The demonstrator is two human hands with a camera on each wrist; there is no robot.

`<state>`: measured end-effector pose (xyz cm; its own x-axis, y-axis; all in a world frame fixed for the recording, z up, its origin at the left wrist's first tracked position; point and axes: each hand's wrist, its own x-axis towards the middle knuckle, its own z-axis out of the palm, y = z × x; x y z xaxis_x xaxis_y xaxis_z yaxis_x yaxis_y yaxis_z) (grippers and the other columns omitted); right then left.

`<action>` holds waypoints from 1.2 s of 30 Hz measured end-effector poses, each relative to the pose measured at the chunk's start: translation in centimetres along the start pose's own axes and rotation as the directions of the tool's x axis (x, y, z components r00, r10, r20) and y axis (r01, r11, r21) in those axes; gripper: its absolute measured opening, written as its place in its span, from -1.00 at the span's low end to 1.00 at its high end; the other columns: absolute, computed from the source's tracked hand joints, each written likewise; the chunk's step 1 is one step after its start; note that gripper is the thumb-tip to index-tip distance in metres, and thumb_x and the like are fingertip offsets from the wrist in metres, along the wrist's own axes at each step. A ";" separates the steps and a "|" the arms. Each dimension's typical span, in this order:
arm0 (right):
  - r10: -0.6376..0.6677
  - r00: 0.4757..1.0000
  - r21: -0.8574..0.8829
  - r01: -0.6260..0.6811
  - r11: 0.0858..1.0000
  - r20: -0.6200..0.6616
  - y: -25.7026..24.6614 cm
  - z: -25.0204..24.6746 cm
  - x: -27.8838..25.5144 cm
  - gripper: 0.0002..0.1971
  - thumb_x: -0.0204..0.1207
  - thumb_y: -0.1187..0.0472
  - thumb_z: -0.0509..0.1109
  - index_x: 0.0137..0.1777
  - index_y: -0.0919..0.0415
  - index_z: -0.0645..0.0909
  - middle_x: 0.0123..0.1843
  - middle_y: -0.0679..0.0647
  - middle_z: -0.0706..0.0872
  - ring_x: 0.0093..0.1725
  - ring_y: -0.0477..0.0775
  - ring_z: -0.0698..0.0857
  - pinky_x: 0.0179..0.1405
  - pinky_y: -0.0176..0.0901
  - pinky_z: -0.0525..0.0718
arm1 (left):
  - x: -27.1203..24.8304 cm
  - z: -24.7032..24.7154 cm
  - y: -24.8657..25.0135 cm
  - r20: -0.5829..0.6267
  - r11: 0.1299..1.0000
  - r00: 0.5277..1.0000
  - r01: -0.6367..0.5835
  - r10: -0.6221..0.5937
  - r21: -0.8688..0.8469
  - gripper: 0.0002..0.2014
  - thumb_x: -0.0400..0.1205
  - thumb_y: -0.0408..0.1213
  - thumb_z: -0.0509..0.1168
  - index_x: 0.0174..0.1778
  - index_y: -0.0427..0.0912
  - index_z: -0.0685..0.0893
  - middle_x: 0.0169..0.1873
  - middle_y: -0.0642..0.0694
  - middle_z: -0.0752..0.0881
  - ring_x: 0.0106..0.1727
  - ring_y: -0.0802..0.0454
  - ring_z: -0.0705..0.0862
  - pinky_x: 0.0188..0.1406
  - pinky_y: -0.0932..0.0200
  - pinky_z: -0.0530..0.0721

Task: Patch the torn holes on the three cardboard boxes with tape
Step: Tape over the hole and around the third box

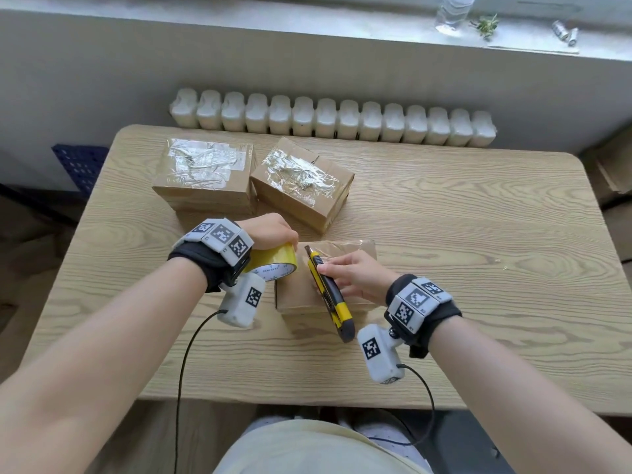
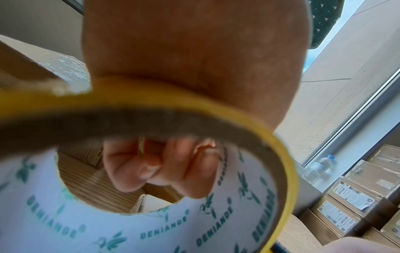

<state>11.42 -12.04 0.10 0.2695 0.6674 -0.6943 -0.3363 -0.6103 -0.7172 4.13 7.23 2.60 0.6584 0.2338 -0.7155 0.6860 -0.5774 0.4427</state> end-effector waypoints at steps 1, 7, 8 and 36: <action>0.008 1.000 0.009 -0.008 1.000 0.001 0.0 0.0 0.0 -0.70 0.56 0.20 0.41 0.15 0.44 0.65 0.00 0.33 0.74 -0.02 0.20 0.73 0.20 0.16 0.68 | 0.0 0.0 0.0 0.002 1.000 1.000 0.002 -0.002 -0.005 -0.71 0.64 -0.16 0.19 -0.01 -0.19 0.80 0.11 -0.21 0.71 -0.03 -0.07 0.61 -0.11 0.16 0.55; 0.043 0.999 -0.050 -0.043 0.998 -0.002 -0.1 0.4 -0.1 -0.71 0.55 0.20 0.42 0.13 0.43 0.64 -0.01 0.33 0.73 -0.12 0.16 0.74 -0.03 -0.04 0.75 | -0.3 0.3 0.2 -0.011 1.000 1.000 0.016 -0.016 -0.021 -0.68 0.64 -0.17 0.19 0.01 -0.28 0.80 -0.09 -0.18 0.69 -0.22 -0.02 0.56 -0.30 0.22 0.50; 0.045 0.999 -0.065 -0.045 0.997 -0.008 -0.2 0.6 0.0 -0.70 0.55 0.19 0.43 0.13 0.44 0.64 -0.02 0.32 0.73 -0.16 0.14 0.74 -0.11 -0.11 0.76 | -0.3 0.4 0.2 -0.018 1.000 1.000 0.021 -0.022 -0.022 -0.67 0.63 -0.16 0.20 0.01 -0.31 0.79 -0.13 -0.17 0.68 -0.23 -0.03 0.55 -0.31 0.21 0.49; -0.293 0.767 -0.443 0.012 0.896 -0.571 3.8 -7.2 -3.3 -0.75 0.48 0.13 0.49 0.12 0.18 0.66 -0.03 0.01 0.71 -0.02 0.03 0.68 0.04 -0.14 0.61 | -3.7 1.3 -1.3 -0.183 0.992 0.978 -0.108 0.094 -0.064 -0.74 0.67 -0.30 0.15 0.02 -0.20 0.76 0.04 -0.08 0.63 0.11 0.01 0.53 0.02 0.17 0.40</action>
<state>15.72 -19.62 -0.79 0.8207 0.4467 -0.3562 0.1019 -0.7279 -0.6780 0.35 6.09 3.97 0.7658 0.3177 -0.5592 0.6295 -0.5482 0.5507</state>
